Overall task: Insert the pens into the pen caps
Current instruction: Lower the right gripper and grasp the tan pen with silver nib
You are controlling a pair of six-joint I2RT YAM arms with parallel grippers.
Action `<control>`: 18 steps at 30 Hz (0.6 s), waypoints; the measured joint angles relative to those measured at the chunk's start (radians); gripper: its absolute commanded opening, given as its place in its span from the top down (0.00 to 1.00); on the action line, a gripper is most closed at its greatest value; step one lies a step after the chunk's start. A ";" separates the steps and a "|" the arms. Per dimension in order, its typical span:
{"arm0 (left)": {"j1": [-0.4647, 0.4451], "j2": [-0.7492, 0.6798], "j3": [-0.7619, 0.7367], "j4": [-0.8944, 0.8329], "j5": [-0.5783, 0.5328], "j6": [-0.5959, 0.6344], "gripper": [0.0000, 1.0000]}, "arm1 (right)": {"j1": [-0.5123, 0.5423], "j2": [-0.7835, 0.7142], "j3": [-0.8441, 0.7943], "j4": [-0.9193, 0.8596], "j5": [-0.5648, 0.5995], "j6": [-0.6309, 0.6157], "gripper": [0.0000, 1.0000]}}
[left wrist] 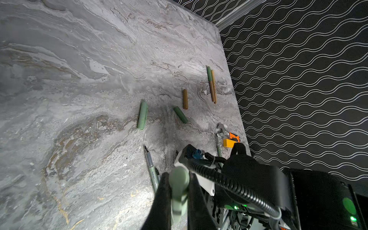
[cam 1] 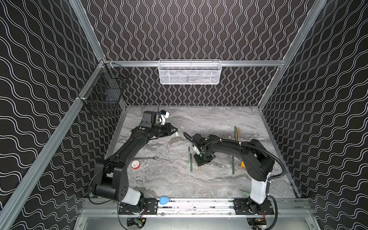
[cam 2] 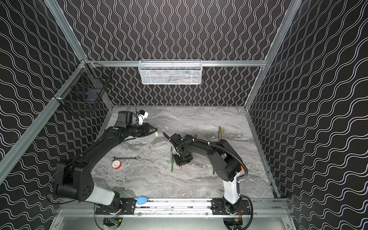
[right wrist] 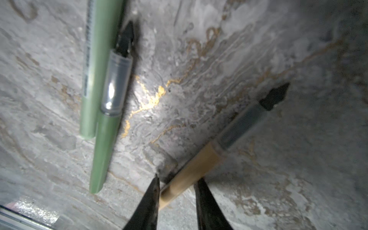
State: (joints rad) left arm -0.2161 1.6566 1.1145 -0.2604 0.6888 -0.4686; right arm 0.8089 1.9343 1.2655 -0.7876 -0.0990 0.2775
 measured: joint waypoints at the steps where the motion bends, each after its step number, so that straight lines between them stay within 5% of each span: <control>1: 0.000 0.007 0.005 0.004 0.001 0.000 1.00 | 0.001 0.001 0.000 -0.005 0.005 0.000 0.78; 18: 0.002 0.006 0.001 0.060 0.059 -0.045 1.00 | -0.046 -0.017 0.011 -0.031 0.012 -0.036 0.89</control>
State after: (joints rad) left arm -0.2142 1.6623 1.1156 -0.2001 0.7479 -0.5133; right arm 0.7628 1.9175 1.2766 -0.8188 -0.0872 0.2417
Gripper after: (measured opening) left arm 0.112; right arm 0.125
